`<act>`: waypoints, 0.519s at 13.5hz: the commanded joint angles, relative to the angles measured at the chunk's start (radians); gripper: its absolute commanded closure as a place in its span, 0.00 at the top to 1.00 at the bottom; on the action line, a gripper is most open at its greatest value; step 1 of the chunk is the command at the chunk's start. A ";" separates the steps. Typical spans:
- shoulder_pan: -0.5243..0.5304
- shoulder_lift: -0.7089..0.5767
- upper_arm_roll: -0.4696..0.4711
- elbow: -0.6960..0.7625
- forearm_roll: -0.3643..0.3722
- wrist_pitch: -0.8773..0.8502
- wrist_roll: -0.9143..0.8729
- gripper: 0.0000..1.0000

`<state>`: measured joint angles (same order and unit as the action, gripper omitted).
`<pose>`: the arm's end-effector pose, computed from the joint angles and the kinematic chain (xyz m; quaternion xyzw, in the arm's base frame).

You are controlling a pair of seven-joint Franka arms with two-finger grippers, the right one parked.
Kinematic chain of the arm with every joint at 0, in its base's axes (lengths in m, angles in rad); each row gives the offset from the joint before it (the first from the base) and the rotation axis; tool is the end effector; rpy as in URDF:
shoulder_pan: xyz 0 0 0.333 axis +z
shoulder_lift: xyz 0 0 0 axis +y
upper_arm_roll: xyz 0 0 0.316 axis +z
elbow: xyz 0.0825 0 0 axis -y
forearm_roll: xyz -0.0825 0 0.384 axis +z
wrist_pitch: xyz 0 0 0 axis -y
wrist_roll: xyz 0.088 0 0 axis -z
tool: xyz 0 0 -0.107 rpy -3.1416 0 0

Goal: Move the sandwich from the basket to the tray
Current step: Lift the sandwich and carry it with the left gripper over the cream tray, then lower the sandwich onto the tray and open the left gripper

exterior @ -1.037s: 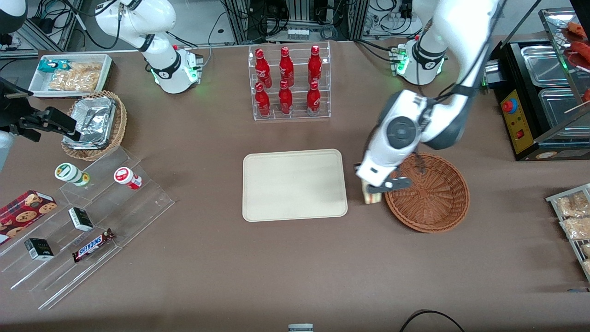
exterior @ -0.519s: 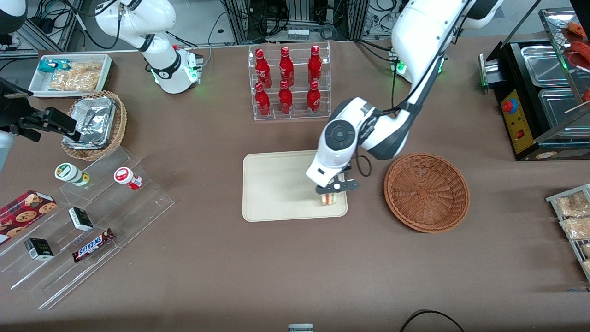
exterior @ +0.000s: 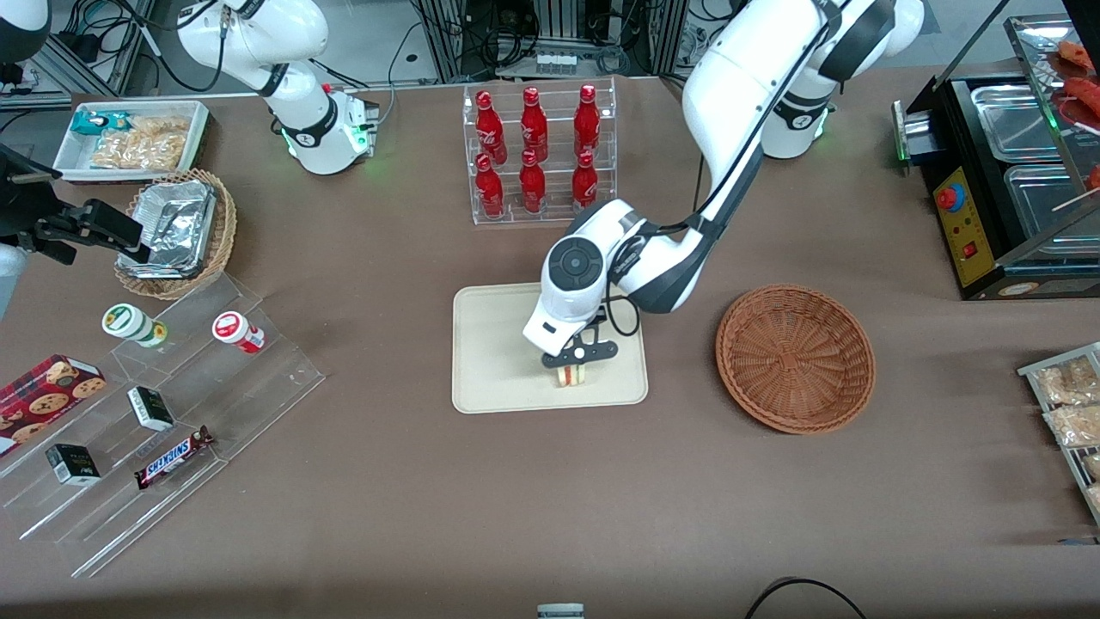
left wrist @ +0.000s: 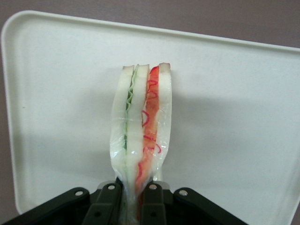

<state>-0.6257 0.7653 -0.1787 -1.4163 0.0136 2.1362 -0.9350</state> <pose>0.5203 -0.5037 0.2466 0.9947 0.0847 -0.0541 0.0234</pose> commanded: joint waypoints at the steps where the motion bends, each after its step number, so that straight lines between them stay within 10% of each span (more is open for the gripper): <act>1: -0.020 0.051 0.001 0.069 -0.004 -0.009 -0.033 0.05; 4: -0.023 0.065 -0.001 0.077 -0.007 0.005 -0.031 0.24; 6: -0.019 0.062 -0.005 0.076 -0.020 0.005 -0.021 1.00; 7: -0.019 0.057 -0.005 0.077 -0.032 0.005 -0.024 1.00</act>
<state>-0.6393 0.8156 -0.1829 -1.3699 0.0024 2.1451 -0.9505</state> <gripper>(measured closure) 0.612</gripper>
